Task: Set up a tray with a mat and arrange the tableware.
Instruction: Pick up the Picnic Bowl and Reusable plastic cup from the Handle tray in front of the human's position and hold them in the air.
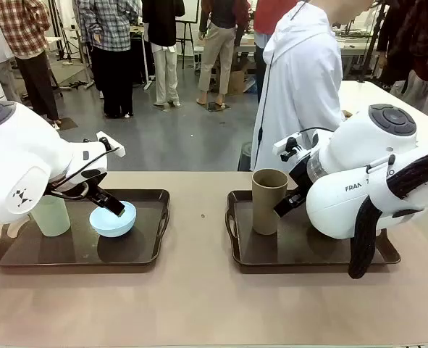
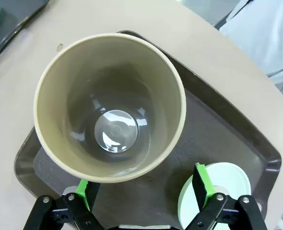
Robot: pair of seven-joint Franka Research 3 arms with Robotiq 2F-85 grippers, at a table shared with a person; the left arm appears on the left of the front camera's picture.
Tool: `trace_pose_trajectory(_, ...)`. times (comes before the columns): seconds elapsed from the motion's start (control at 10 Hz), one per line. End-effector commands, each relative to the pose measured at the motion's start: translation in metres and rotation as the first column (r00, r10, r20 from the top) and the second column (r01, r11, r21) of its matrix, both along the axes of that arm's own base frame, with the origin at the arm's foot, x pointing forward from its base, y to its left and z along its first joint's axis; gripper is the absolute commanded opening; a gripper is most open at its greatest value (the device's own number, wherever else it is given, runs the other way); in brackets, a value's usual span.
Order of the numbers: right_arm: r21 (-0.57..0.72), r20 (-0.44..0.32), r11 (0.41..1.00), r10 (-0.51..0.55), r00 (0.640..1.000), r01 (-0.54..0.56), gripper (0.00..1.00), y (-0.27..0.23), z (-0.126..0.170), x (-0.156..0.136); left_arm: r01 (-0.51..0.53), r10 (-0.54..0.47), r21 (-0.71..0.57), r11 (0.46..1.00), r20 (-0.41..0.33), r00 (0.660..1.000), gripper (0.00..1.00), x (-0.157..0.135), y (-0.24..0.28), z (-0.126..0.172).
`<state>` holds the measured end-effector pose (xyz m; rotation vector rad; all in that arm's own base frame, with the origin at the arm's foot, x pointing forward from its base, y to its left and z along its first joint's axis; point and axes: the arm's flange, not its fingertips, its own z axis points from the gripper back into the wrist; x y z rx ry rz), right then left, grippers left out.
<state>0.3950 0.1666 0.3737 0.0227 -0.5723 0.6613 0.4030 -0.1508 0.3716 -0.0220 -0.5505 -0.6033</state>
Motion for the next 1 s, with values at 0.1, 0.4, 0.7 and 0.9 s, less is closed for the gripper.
trace_pose_trajectory(0.1,0.000,0.000,1.000,0.000,1.000,0.000,1.00,0.0000,0.0000,0.0000,0.000,0.000,0.000,1.000,0.000,1.000,1.00,0.0000,-0.0001,0.0000)
trace_pose_trajectory(0.4,0.000,0.000,1.000,0.000,1.000,0.000,1.00,0.0000,0.0000,0.0000,0.000,0.000,0.000,1.000,0.000,1.000,1.00,0.0000,-0.0001,0.0000)
trace_pose_trajectory(0.7,0.000,0.000,1.000,0.000,1.000,0.000,1.00,0.0000,0.0000,0.0000,0.000,0.000,0.000,1.000,0.000,1.000,1.00,0.0000,-0.0001,0.0000)
trace_pose_trajectory(0.9,0.000,0.000,1.000,0.000,1.000,0.000,1.00,0.0000,0.0000,0.0000,0.000,0.000,0.000,1.000,0.000,1.000,1.00,0.0000,-0.0001,0.0000)
